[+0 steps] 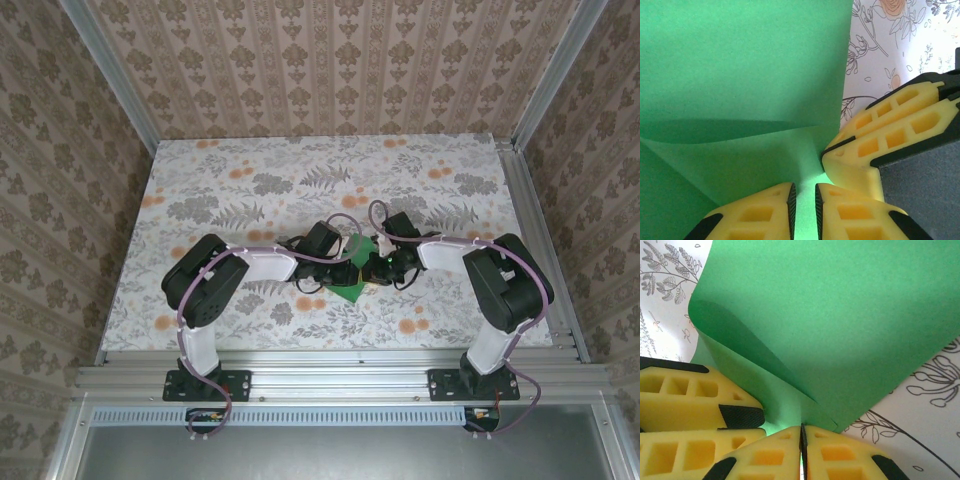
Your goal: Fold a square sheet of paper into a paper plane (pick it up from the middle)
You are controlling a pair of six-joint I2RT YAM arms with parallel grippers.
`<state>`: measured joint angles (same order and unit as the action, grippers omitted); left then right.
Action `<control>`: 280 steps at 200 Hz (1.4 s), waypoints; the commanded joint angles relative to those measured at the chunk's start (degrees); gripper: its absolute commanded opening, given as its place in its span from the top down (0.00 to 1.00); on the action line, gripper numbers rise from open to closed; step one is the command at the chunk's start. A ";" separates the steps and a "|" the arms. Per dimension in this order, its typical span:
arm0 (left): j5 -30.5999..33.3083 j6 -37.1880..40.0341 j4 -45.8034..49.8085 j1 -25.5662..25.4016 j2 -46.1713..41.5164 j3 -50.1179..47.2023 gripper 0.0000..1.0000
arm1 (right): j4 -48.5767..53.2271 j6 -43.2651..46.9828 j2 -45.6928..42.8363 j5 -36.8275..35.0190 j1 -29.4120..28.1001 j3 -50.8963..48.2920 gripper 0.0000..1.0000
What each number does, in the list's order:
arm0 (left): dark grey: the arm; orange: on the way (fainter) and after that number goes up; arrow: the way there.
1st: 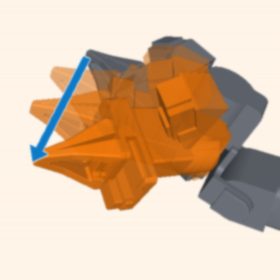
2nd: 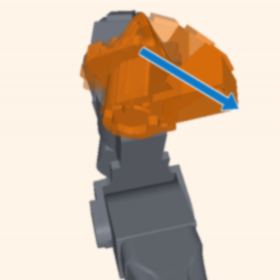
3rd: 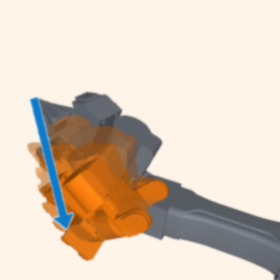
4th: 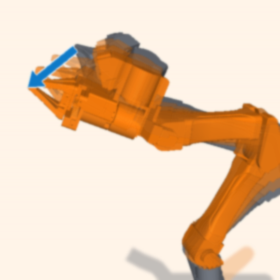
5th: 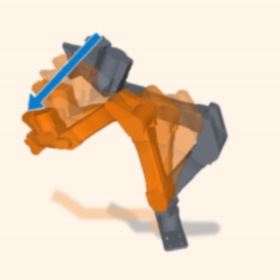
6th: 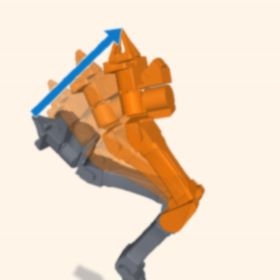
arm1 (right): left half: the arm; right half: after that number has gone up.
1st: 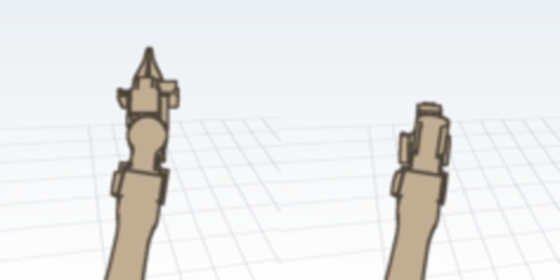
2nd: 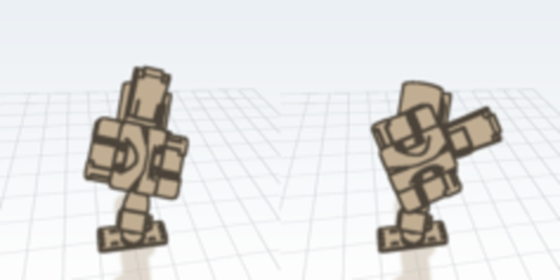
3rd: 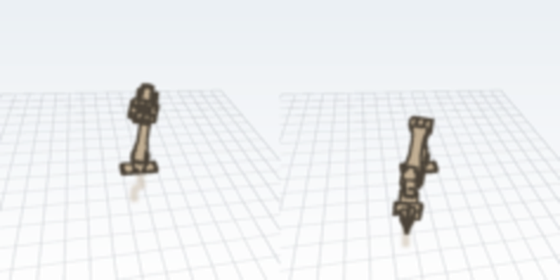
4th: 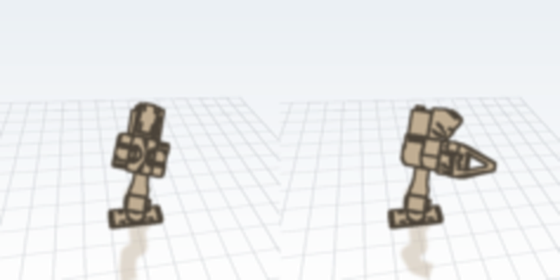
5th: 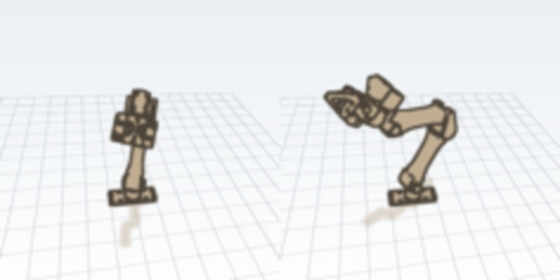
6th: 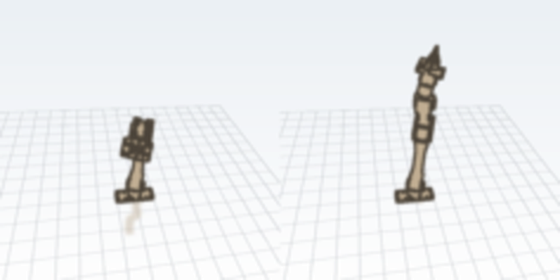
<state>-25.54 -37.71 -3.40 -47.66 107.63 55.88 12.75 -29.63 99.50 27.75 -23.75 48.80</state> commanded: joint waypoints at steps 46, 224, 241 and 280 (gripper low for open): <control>-2.27 -0.49 1.76 -0.39 -4.81 -1.34 0.77 | 5.38 2.68 3.40 -5.96 -0.09 0.34 0.87; -4.93 0.22 -1.74 -4.65 -3.66 -5.69 0.86 | 3.76 1.67 2.80 -2.71 -0.09 -0.45 0.89; -5.15 0.88 -0.74 -4.99 -3.63 -5.69 0.86 | 3.35 1.41 2.72 -2.22 -0.07 -0.72 0.89; -4.98 2.28 1.52 -5.25 -3.40 -5.69 0.86 | 2.79 1.15 2.22 -1.13 -0.12 -1.07 0.89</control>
<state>-29.65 -37.93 -4.73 -52.49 103.15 50.96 13.67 -28.29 100.14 28.38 -23.77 49.50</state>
